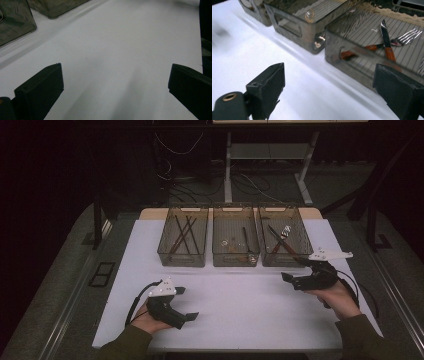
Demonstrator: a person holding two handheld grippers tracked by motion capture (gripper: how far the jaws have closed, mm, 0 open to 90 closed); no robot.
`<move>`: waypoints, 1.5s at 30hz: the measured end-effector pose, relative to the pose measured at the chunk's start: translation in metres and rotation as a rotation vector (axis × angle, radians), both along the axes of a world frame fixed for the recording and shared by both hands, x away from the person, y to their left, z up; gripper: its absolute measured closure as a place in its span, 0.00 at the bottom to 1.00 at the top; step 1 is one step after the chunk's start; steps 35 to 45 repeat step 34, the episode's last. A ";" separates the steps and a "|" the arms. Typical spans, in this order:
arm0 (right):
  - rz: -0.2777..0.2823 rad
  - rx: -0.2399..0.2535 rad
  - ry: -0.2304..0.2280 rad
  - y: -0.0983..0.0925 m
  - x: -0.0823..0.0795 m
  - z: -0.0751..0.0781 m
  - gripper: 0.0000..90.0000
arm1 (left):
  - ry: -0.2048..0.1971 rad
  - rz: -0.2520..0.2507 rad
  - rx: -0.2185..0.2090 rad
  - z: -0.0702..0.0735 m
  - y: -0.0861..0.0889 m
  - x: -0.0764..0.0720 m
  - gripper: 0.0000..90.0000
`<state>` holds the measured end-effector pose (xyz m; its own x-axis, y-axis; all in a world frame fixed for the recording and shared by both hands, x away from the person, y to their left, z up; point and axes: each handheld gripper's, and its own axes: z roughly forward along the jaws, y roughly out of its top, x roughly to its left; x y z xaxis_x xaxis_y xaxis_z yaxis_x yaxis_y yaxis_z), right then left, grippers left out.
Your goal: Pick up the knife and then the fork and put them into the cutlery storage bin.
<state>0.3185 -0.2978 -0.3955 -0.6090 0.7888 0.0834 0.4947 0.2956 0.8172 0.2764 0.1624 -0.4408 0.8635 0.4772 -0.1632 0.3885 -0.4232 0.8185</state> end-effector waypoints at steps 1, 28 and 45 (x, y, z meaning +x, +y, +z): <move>-0.003 -0.001 -0.004 0.001 -0.004 -0.002 0.12 | 0.000 0.000 -0.001 0.000 0.000 0.000 0.00; 0.037 -0.011 0.005 0.012 -0.059 -0.054 0.12 | -0.021 0.003 -0.008 0.002 0.001 -0.001 0.00; 0.038 -0.014 0.011 0.011 -0.058 -0.055 0.12 | -0.021 0.004 -0.003 0.002 0.001 0.000 0.00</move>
